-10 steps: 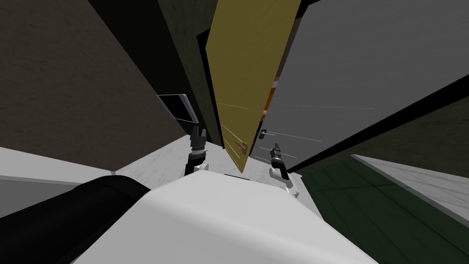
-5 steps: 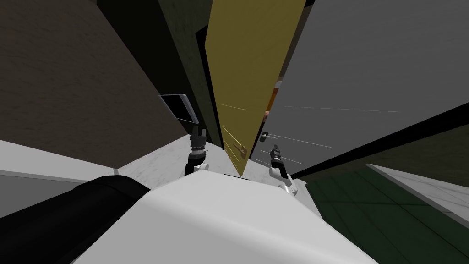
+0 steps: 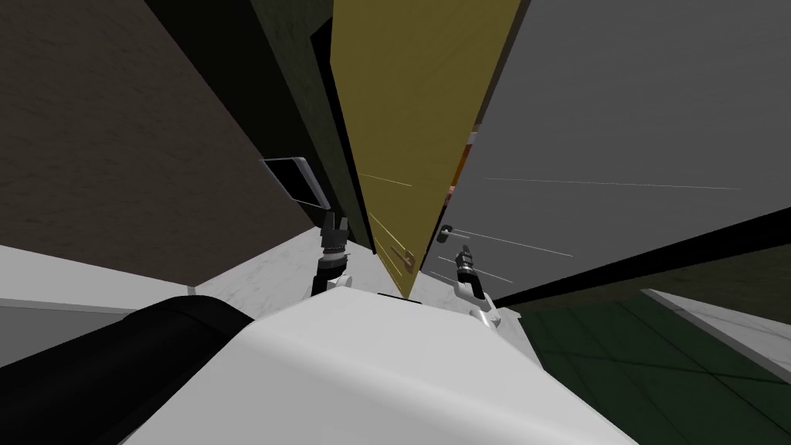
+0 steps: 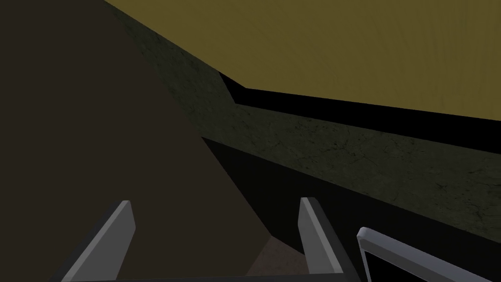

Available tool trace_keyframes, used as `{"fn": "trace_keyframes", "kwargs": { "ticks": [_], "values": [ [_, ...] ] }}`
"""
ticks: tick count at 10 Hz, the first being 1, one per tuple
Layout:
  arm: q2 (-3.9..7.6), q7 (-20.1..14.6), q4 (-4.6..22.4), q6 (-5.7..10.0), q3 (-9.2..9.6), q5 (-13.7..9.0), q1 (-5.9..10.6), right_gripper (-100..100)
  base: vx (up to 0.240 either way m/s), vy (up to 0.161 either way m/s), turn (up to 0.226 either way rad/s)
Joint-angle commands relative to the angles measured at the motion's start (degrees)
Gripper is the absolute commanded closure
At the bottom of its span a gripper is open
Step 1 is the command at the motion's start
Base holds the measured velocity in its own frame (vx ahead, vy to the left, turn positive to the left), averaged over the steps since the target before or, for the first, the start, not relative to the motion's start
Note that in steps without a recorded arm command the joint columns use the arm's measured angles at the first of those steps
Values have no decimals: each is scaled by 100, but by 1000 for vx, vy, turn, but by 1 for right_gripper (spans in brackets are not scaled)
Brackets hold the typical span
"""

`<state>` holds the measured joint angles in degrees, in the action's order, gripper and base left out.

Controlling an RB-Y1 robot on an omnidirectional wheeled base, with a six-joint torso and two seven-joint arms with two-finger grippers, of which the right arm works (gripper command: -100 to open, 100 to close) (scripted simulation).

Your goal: Pull the door open

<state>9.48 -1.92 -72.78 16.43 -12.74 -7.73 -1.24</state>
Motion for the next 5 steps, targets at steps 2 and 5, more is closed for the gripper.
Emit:
{"fn": "trace_keyframes", "kwargs": {
  "ticks": [2,5],
  "values": [
    [95,49,227,41,-291,-35,95,-100,12,-33,228],
    [193,102,469,85,-599,-72,200,-100,-1,-32,156]
  ]
}}
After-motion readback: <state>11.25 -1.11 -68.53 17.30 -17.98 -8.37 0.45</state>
